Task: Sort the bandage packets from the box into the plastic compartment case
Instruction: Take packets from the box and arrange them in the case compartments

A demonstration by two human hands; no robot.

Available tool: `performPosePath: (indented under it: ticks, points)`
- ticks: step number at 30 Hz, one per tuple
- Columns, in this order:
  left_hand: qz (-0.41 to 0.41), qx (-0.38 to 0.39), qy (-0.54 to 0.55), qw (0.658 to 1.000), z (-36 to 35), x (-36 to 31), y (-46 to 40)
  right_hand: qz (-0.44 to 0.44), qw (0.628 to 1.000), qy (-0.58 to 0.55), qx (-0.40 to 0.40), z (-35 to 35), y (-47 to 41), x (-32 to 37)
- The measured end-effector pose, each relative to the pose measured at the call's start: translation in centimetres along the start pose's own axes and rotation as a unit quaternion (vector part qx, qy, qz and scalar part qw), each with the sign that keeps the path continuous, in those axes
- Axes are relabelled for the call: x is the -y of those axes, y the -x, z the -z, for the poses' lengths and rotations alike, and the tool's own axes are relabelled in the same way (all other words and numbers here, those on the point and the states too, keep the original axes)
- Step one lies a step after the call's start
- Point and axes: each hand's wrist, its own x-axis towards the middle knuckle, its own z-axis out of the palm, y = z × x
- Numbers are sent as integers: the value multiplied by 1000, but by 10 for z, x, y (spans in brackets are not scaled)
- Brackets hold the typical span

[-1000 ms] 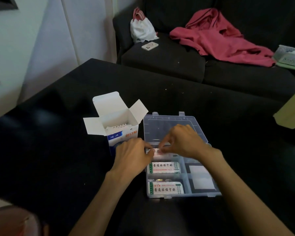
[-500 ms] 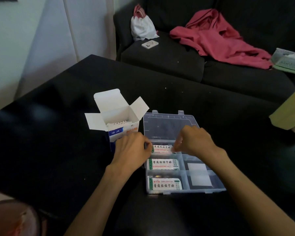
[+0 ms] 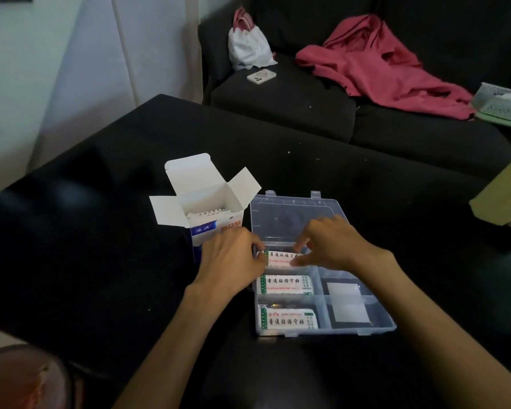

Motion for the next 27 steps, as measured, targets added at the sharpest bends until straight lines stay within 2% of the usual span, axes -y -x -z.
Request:
performPosePath:
  ticks: [4,8,11,14,17,19,20,22,24,25,27]
  points:
    - [6,-4,-2,1000,1,-3,1,14,999,-32,-10,-2,-2,3]
    - [10,2,-5,1000,2,-2,3,13,998,-36,-54,-4,1,2]
    - [-10,-36,9,999,8,-5,6,5,992,-93,-84,1,6,-3]
    - [-36,-131,57,989,24,-8,12,-21,984,-140,-111,15,13,-4]
    - [-81,-314,79,943,41,1,16,-11,966,-176,-188,34,18,10]
    - [-25,-407,60,911,54,12,18,17,954,-180,-240,40,17,29]
    - [30,-420,52,905,60,17,19,39,952,-169,-253,41,14,42]
    - [166,-373,54,911,69,36,16,94,957,-138,-238,38,5,66]
    - [269,-248,107,924,69,57,13,128,967,-91,-200,24,-4,79]
    - [295,-197,189,916,69,64,13,128,971,-71,-191,13,-7,81]
    - [313,-125,412,847,72,65,15,108,971,-56,-204,-6,-6,85]
